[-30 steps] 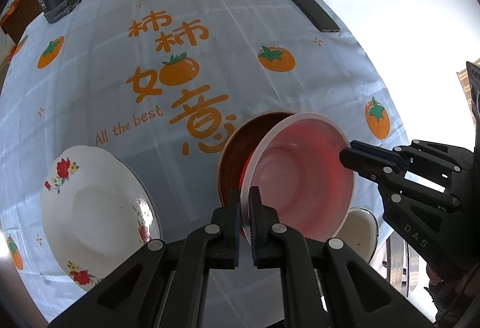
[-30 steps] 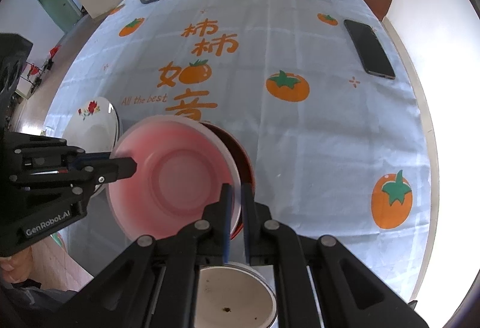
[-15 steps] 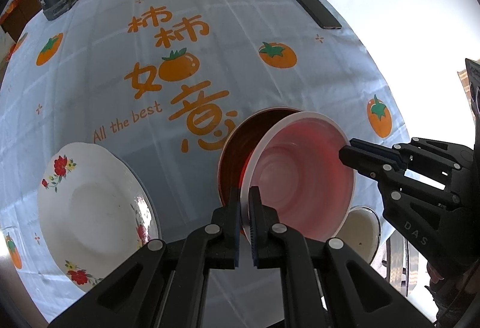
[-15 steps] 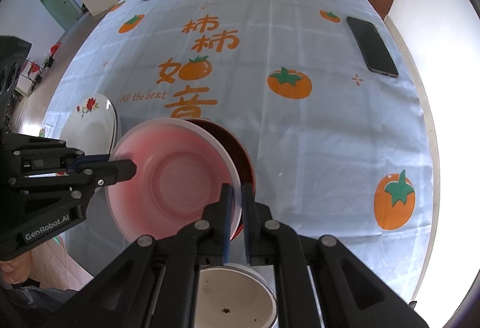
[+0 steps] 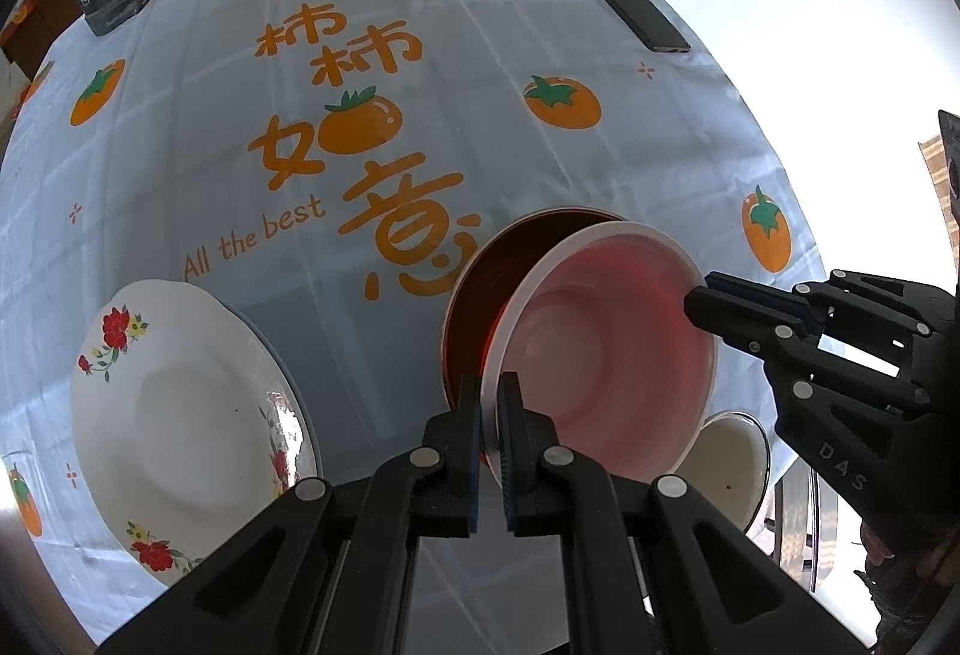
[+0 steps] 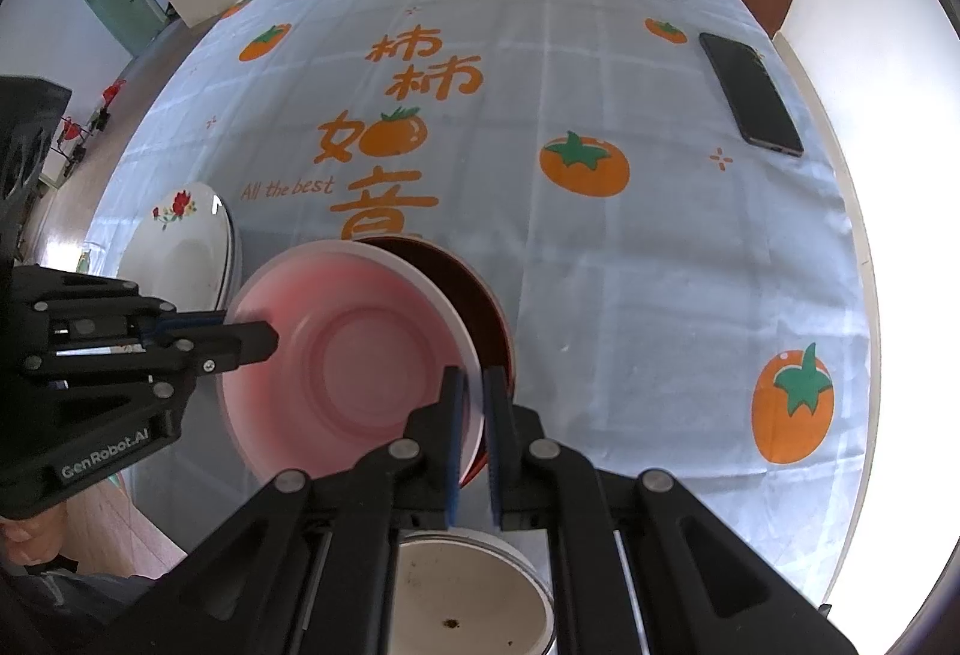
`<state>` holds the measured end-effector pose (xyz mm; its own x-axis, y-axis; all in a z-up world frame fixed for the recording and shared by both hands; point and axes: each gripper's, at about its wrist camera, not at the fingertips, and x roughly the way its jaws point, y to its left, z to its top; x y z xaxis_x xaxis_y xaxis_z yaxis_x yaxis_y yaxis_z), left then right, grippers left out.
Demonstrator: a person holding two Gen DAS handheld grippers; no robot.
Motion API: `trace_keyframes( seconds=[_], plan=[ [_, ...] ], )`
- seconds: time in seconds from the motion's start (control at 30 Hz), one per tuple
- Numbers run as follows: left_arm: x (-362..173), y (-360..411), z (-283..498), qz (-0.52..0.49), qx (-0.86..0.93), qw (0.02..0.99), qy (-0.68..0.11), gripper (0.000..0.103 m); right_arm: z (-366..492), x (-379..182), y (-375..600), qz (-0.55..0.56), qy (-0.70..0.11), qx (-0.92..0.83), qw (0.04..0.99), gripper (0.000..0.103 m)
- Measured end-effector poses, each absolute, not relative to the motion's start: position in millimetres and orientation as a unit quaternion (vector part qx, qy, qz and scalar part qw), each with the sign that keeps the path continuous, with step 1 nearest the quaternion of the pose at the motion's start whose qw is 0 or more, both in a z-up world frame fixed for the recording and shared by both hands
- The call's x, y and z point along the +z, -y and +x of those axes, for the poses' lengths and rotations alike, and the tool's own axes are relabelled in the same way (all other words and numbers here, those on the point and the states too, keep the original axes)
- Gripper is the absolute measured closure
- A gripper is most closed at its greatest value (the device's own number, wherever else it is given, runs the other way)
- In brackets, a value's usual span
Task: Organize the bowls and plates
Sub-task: 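Lower the pink bowl into the steel bowl with both tools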
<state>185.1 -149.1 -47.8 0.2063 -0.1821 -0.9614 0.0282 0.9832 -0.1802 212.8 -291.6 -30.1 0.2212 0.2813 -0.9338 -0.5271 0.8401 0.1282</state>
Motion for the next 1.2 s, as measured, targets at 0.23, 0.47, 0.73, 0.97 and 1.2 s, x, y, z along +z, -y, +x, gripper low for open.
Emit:
trace_keyframes(
  seconds=[0.23, 0.47, 0.73, 0.97, 1.2],
  plan=[
    [-50.5, 148.4, 185.8, -0.064, -0.066, 0.772, -0.628, 0.097, 213.3, -31.5, 290.8, -0.108, -0.567, 0.262, 0.773, 0.097],
    [-53.3, 146.3, 185.5, -0.071, -0.065, 0.771, -0.630, 0.097, 213.2, -32.0, 288.9, -0.110, -0.566, 0.265, 0.772, 0.097],
    [-54.5, 149.3, 186.7, -0.067, -0.066, 0.770, -0.631, 0.097, 214.5, -36.4, 289.2, -0.110, -0.567, 0.261, 0.774, 0.097],
    [-57.5, 153.0, 190.9, -0.067, -0.068, 0.769, -0.632, 0.097, 218.1, -38.8, 292.3, -0.109, -0.568, 0.257, 0.774, 0.097],
    [-59.8, 154.7, 193.4, -0.061, -0.068, 0.770, -0.631, 0.096, 220.6, -42.4, 294.1, -0.110, -0.570, 0.255, 0.773, 0.097]
  ],
)
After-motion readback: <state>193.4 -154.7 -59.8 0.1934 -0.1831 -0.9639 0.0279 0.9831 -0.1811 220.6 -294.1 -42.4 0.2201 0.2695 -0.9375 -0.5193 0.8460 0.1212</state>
